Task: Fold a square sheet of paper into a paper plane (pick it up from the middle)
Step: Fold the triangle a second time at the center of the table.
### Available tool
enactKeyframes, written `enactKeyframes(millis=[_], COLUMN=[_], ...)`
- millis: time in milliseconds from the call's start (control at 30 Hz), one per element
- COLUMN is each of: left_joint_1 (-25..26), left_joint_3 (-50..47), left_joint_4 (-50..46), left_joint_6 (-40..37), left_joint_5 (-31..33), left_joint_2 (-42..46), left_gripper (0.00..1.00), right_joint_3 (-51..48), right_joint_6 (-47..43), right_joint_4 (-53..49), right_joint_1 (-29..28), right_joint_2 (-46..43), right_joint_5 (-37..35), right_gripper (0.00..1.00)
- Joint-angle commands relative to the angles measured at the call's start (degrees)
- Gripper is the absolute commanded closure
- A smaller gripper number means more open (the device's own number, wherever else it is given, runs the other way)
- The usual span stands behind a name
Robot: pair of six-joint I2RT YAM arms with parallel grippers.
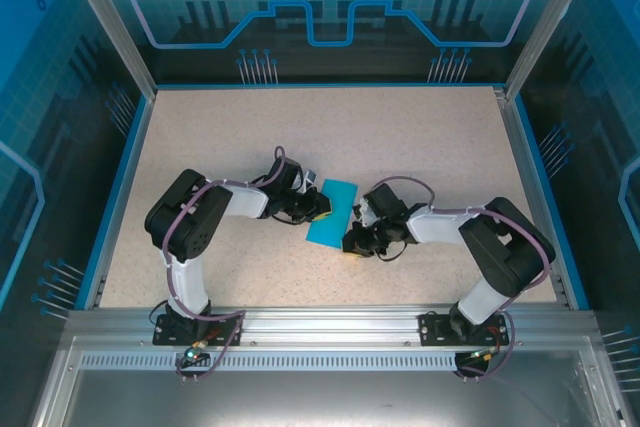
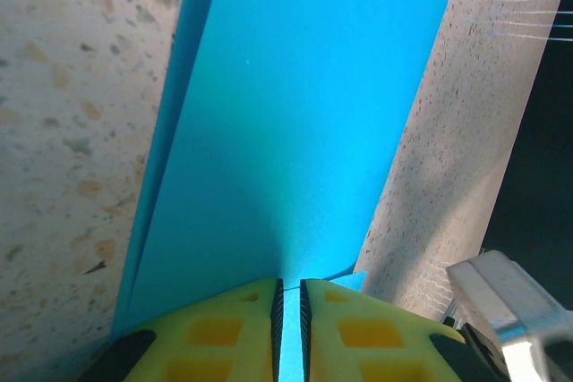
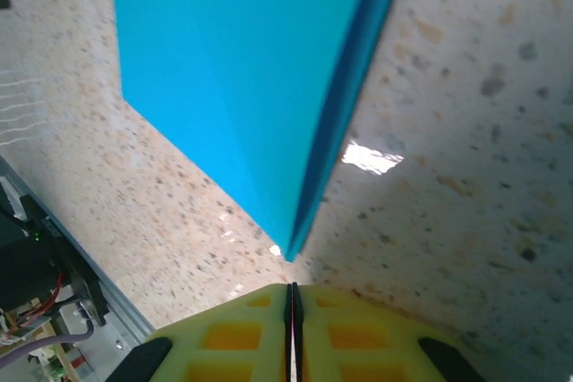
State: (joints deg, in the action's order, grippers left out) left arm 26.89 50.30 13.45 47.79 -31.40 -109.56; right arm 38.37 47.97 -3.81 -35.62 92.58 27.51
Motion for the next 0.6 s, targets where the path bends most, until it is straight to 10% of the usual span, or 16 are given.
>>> enactKeyframes(millis=[0,567], left_joint_1=[-0.19,-0.18], left_joint_3=[-1.09,-1.08], left_joint_4=[-2.91,-1.77], left_joint_6=[0.36,1.62], left_joint_5=[2.74,2.25], left_joint_2=[-2.76,-2.59], left_gripper=[0.83,0.82], right_joint_3=[3.82,10.46], right_joint_6=[2.58,4.37], right_joint_4=[1.51,-2.03], right_joint_1=[0.46,-1.38], right_joint_2=[-0.84,10.78], right_joint_5=[0.93,-6.82], right_gripper=[0.88,0.87])
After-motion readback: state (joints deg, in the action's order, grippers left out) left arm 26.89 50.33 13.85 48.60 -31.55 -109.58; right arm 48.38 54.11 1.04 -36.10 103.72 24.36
